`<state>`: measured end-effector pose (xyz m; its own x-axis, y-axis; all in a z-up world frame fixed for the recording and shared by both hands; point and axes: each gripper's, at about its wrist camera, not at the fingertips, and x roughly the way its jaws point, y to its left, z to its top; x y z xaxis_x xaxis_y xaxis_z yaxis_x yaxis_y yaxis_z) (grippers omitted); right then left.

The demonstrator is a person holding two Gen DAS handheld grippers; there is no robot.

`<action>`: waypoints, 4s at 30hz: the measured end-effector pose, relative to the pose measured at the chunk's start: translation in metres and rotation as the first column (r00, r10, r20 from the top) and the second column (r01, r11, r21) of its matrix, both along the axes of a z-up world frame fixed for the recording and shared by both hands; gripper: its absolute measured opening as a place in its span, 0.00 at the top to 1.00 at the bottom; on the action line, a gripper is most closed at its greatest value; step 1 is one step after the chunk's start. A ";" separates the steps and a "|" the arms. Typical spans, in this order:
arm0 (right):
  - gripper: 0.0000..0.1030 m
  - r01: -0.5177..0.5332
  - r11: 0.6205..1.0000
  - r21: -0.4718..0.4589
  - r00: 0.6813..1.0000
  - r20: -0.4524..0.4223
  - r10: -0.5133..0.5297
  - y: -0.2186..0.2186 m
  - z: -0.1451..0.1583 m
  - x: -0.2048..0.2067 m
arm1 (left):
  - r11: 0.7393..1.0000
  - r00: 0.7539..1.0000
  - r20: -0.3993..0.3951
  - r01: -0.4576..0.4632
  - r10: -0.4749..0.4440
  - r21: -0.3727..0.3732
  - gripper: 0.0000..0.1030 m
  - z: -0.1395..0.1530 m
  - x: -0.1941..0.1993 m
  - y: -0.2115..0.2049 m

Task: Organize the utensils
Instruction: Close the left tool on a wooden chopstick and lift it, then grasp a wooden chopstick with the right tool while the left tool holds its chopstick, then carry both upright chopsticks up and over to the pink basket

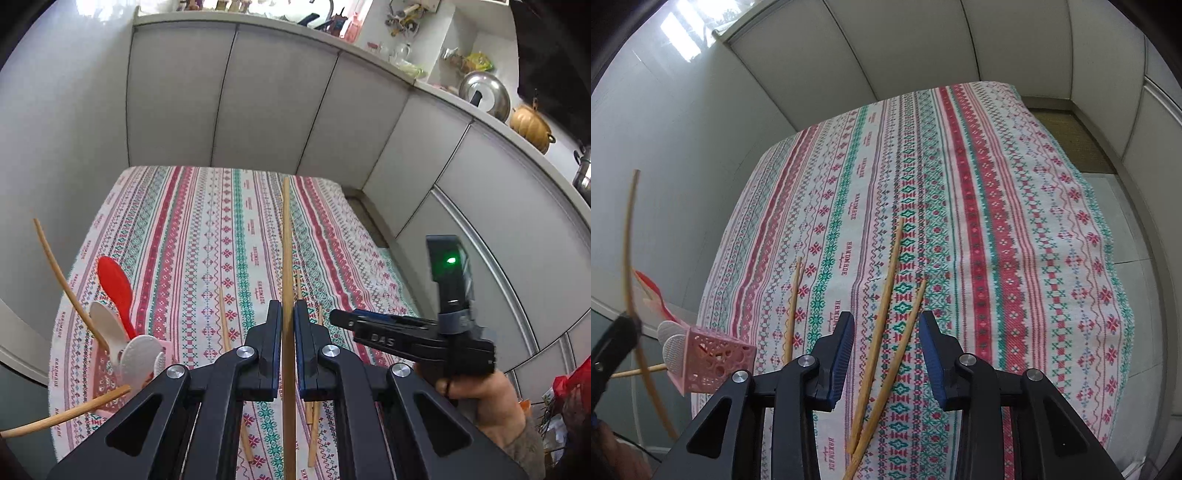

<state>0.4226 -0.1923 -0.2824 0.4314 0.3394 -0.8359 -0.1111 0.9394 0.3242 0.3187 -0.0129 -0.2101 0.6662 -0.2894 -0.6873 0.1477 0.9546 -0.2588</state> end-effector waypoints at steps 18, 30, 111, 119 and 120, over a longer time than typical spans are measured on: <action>0.78 -0.021 0.993 -0.115 0.998 -0.060 0.014 0.047 -0.042 0.039 | 0.992 0.976 0.195 -0.080 0.098 -0.100 0.94 0.058 -0.050 0.082; 0.92 -0.015 0.976 -0.219 0.996 -0.090 -0.004 0.055 -0.059 0.050 | 0.980 0.958 0.245 -0.111 0.149 -0.163 0.94 0.070 -0.062 0.114; 0.94 -0.089 0.994 0.070 0.700 0.714 0.013 0.088 0.172 -0.105 | 0.908 0.670 0.637 -0.400 0.380 -0.121 0.94 -0.021 -0.067 0.112; 0.94 -0.088 0.992 0.087 0.700 0.714 -0.001 0.080 0.172 -0.106 | 0.900 0.689 0.638 -0.436 0.346 -0.017 0.93 -0.029 -0.061 0.102; 0.94 -0.088 0.992 0.089 0.700 0.714 -0.002 0.079 0.173 -0.107 | 0.899 0.690 0.636 -0.438 0.345 -0.013 0.93 -0.029 -0.061 0.101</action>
